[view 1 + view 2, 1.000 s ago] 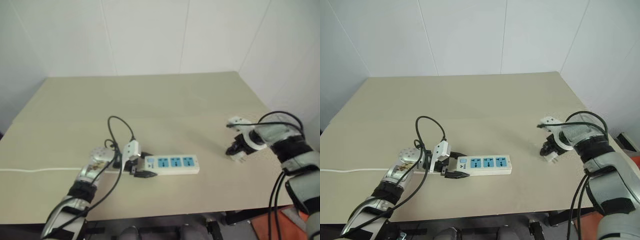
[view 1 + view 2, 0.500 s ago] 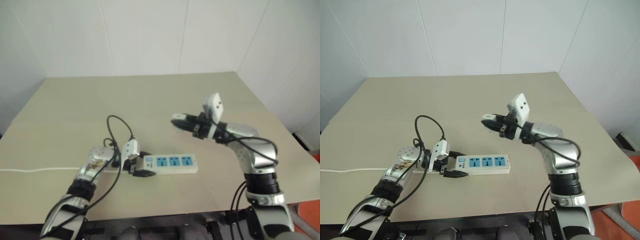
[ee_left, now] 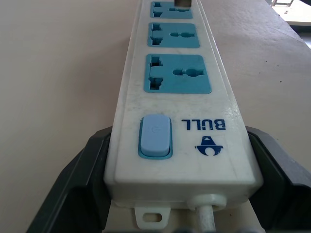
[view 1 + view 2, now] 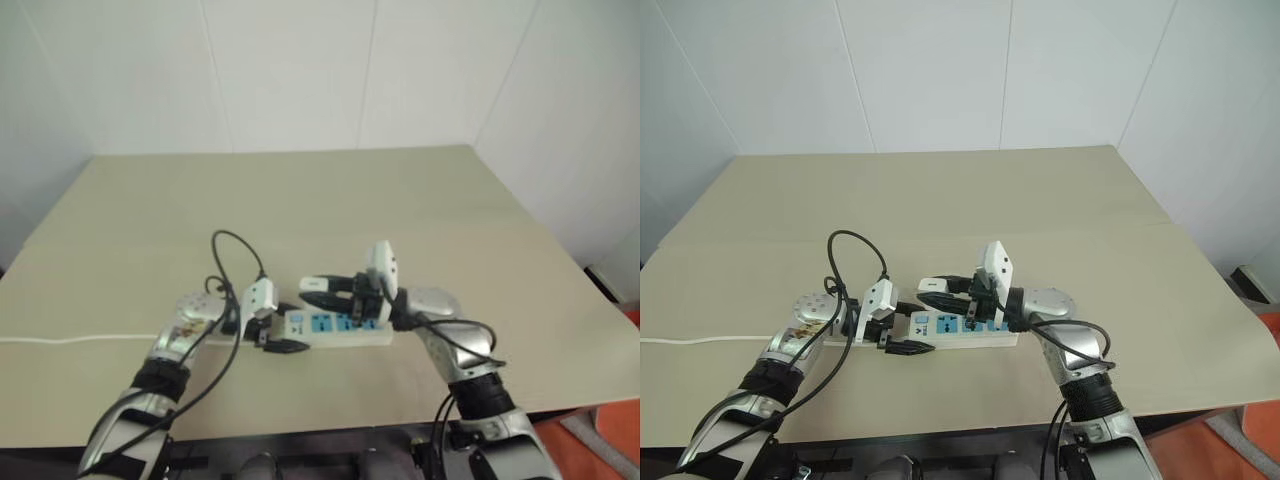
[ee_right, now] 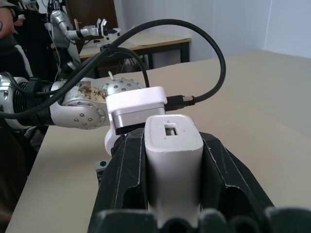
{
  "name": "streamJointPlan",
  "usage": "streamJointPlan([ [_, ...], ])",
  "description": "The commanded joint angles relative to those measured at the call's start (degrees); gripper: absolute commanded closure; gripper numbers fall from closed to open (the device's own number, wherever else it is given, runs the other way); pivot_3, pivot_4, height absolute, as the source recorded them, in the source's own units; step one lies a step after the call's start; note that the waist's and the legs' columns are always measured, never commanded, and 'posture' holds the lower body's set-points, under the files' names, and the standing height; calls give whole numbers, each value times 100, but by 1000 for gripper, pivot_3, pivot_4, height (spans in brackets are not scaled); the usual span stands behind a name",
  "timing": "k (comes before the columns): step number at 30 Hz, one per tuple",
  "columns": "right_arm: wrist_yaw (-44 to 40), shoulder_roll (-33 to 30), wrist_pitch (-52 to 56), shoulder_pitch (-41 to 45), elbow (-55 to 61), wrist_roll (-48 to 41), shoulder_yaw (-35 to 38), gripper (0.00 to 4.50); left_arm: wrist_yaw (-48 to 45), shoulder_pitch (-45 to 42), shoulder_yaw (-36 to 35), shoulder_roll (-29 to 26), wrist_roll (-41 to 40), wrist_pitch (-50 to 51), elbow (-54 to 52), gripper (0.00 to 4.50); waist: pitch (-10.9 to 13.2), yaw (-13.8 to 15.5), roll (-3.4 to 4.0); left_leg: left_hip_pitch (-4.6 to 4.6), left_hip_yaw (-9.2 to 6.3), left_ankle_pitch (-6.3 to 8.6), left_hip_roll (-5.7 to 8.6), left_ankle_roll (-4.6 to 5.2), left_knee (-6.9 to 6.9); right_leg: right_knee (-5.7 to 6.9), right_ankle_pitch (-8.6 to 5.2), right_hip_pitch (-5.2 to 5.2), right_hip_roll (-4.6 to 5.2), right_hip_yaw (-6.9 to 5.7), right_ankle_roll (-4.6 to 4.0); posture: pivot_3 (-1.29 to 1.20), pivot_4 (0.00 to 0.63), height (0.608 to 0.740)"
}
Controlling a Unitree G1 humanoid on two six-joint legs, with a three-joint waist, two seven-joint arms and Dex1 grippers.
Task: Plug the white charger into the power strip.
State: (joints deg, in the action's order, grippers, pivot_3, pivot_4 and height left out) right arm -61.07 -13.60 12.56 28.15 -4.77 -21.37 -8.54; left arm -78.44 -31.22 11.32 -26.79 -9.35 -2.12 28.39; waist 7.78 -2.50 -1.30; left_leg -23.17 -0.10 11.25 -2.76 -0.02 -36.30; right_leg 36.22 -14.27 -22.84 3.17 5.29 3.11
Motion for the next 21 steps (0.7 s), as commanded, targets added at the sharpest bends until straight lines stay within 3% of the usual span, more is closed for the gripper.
streamJointPlan([
  [1, -186, 62, -526, 102, -172, 24, -17, 3387, -66, 88, 52, -131, 51, 101, -68, 1210, 0, 0, 0, 0, 0, 0, 0, 0, 1, -1, 0, 0, 0, 0, 0, 0, 150, 740],
  [21, -559, 153, -1251, 338, -1047, 240, -173, 3387, -161, 215, 65, -278, 2, 161, -279, 1210, 0, -3, 0, 0, 0, 0, -3, 0, 3, -3, 0, 0, -2, 0, -1, 0, 150, 740],
])
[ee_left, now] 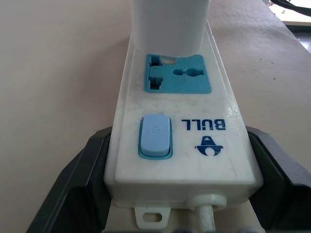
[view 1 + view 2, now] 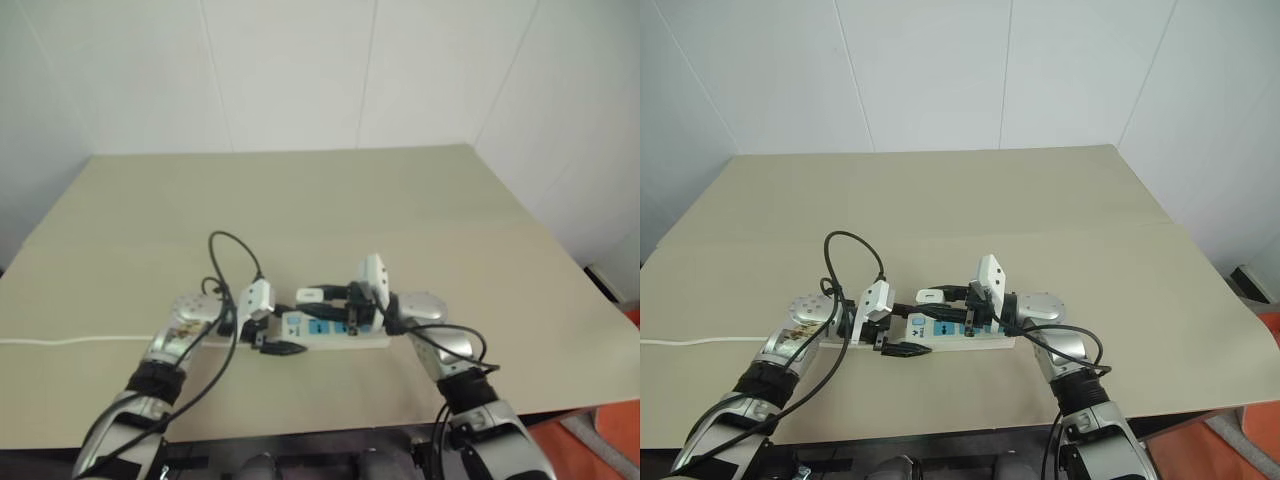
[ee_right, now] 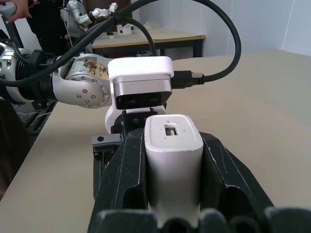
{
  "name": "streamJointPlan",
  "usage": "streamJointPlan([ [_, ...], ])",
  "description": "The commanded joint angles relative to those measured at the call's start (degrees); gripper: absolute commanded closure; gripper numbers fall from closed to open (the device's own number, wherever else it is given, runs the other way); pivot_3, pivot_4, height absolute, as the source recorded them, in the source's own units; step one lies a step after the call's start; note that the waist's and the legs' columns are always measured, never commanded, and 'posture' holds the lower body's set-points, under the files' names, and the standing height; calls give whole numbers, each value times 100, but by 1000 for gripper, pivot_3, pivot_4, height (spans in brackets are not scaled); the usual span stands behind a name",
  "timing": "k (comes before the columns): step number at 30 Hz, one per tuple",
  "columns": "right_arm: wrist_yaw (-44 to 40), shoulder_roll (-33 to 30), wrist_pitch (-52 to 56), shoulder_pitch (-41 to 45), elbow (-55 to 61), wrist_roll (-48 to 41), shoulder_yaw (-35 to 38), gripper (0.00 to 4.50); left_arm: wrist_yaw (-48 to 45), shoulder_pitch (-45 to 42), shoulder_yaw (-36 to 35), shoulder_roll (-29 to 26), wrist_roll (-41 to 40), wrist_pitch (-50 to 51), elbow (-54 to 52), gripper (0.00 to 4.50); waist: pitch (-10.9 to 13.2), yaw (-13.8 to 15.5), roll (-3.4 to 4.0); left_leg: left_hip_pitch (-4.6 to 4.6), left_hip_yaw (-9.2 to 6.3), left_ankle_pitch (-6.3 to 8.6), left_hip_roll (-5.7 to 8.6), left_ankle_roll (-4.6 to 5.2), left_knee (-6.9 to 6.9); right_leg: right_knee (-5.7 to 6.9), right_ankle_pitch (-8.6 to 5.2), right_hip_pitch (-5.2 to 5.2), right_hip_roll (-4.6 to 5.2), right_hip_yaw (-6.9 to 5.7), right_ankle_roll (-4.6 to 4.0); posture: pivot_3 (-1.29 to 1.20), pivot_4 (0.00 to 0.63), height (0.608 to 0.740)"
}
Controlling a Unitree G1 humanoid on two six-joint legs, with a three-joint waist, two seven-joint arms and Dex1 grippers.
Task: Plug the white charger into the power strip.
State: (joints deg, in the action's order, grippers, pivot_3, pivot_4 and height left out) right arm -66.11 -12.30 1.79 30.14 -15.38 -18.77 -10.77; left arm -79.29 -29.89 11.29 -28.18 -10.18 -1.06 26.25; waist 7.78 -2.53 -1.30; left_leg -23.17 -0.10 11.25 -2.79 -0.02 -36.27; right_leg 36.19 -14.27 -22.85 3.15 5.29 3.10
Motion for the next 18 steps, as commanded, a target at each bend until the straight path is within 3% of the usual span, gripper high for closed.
streamJointPlan([
  [1, -61, 22, -192, 150, -23, -14, 50, 3387, -76, 88, 70, -145, 76, 60, -78, 1210, 0, 1, 0, 0, 0, 0, 0, 0, 0, 1, 0, 0, 0, 0, 0, 0, 150, 740],
  [18, -200, -4, -421, 248, -412, 112, 56, 3387, -61, 137, 75, -219, 37, 83, -147, 1210, 0, -3, 0, 2, 0, 0, 0, 0, 0, 2, 0, 0, 0, 0, 0, 0, 150, 740],
])
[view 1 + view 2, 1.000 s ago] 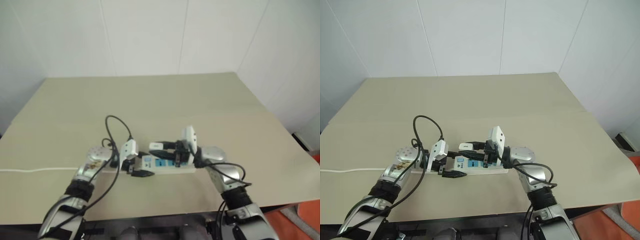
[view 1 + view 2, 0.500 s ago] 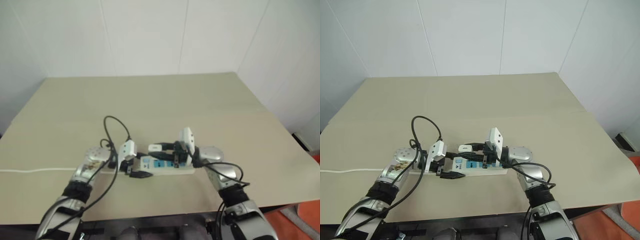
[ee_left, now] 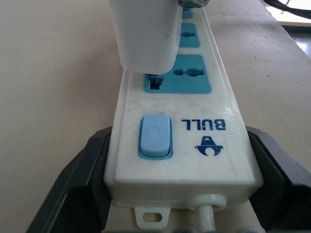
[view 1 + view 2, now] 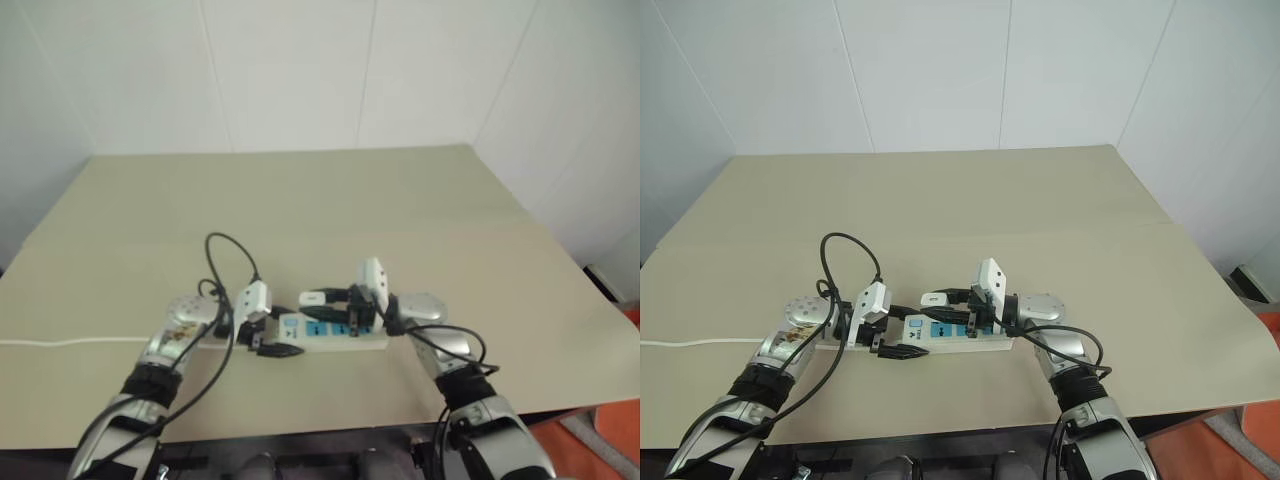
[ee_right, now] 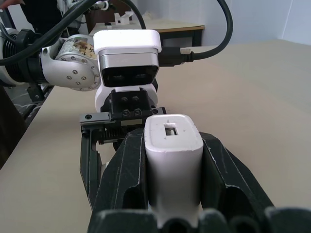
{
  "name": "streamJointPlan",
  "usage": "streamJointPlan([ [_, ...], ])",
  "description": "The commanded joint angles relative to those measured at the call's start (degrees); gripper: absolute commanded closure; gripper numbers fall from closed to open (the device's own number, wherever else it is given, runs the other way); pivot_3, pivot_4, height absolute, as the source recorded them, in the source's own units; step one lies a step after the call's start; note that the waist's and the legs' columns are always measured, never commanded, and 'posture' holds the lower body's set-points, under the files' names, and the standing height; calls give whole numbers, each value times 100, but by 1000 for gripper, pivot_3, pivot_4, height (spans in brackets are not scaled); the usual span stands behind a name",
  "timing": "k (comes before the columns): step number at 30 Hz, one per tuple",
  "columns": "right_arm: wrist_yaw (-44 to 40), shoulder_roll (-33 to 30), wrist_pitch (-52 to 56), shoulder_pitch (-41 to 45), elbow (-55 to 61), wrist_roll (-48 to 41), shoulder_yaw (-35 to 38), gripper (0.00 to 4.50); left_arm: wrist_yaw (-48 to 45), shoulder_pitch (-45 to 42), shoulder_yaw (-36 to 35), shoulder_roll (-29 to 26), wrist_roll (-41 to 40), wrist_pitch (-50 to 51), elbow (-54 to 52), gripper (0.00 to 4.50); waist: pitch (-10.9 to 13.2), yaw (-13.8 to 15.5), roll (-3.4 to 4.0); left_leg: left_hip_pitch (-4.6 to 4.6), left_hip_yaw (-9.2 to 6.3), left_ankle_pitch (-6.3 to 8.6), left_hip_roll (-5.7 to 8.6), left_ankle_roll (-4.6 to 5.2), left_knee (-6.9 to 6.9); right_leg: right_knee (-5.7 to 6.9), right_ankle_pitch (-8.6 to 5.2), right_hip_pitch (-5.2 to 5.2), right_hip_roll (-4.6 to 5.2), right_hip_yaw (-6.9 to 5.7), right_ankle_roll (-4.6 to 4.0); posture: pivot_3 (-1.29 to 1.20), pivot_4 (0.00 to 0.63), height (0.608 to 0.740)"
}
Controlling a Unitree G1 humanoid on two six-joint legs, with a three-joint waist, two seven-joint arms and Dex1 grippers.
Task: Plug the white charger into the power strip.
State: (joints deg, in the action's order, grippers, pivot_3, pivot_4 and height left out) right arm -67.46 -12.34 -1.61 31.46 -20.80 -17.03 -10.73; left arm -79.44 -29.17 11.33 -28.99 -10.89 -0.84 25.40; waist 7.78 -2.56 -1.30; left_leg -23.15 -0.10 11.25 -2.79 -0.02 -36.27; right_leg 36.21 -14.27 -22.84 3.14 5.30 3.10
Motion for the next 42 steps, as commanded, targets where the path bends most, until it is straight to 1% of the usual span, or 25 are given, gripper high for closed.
streamJointPlan([
  [1, -76, 1, -72, 120, 136, -66, 48, 3387, -48, 58, 70, -138, 110, 56, -48, 1210, 0, 0, 0, 0, 0, 0, 0, 0, 0, 0, 0, 0, 0, 0, 0, 0, 150, 740],
  [9, -210, -1, -113, 148, 55, -24, 2, 3387, -40, 73, 68, -137, 105, 67, -67, 1210, 0, 0, 0, 0, 0, 0, 0, 0, 0, 0, 0, 0, 0, 0, 0, 0, 150, 740],
  [22, -238, 137, -412, 393, -514, 128, 33, 3387, -19, 161, 50, -208, 66, 117, -196, 1210, 0, -9, 0, 3, 0, 0, -1, 0, 1, 1, 0, 1, 0, 1, 0, 0, 150, 740],
  [34, -444, 141, -143, 218, -111, 4, -70, 3387, -3, 154, 49, -223, 71, 140, -197, 1210, 0, -3, 0, 4, 0, 0, -1, 0, 3, -1, 0, 3, 0, 1, -1, 0, 150, 740],
  [42, -377, 159, -252, 246, -338, 123, -63, 3387, 0, 146, 42, -227, 72, 149, -197, 1210, 0, -1, 0, 5, 0, 0, -1, 0, 3, -1, 0, 4, 0, 0, -1, 0, 150, 740],
])
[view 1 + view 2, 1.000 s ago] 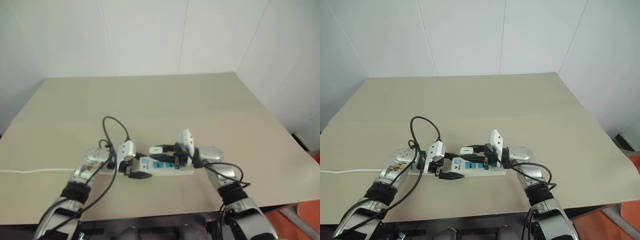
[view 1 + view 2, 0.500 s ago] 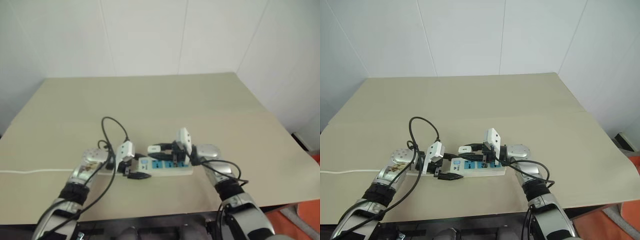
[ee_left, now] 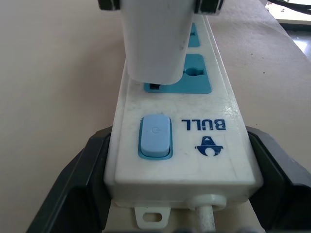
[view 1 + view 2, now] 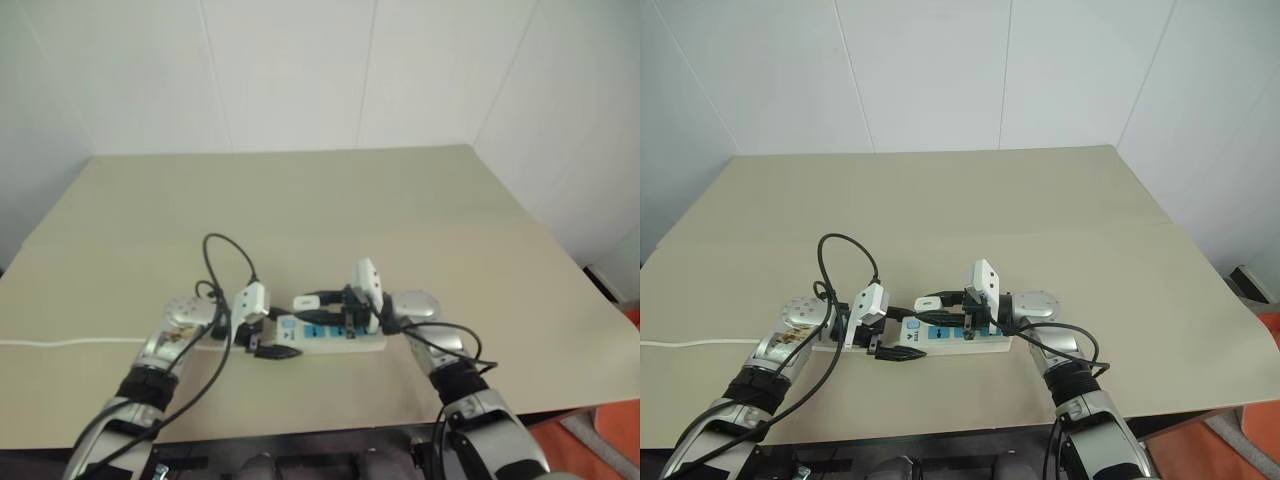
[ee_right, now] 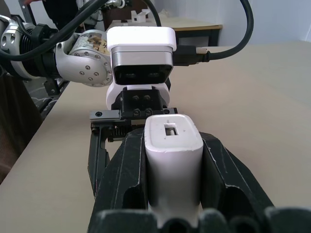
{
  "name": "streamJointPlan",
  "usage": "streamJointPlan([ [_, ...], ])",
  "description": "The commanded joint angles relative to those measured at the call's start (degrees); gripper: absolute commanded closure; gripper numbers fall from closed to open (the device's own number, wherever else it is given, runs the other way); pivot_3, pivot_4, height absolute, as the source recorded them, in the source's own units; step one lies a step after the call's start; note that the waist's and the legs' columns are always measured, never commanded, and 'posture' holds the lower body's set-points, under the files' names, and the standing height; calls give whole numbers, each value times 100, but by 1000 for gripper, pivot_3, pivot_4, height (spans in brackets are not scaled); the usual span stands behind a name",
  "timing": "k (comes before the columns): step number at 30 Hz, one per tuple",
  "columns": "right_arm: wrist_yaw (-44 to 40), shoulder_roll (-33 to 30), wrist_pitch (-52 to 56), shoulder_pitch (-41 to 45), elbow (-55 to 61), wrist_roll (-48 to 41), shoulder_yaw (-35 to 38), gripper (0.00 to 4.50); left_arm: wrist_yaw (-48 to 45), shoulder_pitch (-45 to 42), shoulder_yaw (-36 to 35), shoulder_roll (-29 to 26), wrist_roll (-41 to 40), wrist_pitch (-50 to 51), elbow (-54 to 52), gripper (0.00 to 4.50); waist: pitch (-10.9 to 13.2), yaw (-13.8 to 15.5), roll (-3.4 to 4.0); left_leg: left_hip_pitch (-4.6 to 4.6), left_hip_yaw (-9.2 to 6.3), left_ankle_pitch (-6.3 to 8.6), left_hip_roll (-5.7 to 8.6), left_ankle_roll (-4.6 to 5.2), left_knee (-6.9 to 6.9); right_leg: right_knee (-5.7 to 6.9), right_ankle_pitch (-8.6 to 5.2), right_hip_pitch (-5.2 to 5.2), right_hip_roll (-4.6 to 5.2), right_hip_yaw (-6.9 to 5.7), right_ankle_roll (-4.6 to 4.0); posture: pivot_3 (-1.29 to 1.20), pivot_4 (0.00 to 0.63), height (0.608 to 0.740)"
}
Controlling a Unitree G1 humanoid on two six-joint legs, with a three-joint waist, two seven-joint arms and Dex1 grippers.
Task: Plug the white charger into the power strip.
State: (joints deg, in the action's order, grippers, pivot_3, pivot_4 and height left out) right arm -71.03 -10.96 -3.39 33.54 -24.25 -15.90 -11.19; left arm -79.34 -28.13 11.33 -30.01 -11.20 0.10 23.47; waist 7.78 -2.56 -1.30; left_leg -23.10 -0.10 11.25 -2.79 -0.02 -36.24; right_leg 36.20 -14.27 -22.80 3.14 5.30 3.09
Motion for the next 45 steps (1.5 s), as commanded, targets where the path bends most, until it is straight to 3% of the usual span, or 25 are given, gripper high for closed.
streamJointPlan([
  [1, -15, 17, -100, 35, -37, 29, -15, 3387, -9, 46, 39, -131, 101, 59, -11, 1210, 0, -1, 0, 0, 0, 0, 0, 0, 0, 0, 0, 0, 0, 0, 0, 0, 150, 740],
  [14, -205, -607, -990, 0, -1055, 613, -211, 3387, -3, 126, -1, -263, 58, 82, -89, 1210, 0, -2, -1, 39, 1, 0, 0, 0, 1, -6, -1, 43, 1, 0, 0, 0, 150, 740],
  [29, -256, -886, -212, 224, -1259, 258, -100, 3387, -1, 133, 25, -323, 21, 74, -108, 1210, 0, 11, -1, 43, 1, 0, 0, 0, 1, -7, -1, 48, 1, 0, -1, 0, 150, 740],
  [45, -390, -1161, -370, 0, -1129, 212, -177, 3387, -55, 68, 13, -423, 37, 29, -9, 1210, 1, 41, -3, 37, 1, 1, 1, -1, 4, -16, -2, 47, 3, -2, -1, 0, 150, 740],
])
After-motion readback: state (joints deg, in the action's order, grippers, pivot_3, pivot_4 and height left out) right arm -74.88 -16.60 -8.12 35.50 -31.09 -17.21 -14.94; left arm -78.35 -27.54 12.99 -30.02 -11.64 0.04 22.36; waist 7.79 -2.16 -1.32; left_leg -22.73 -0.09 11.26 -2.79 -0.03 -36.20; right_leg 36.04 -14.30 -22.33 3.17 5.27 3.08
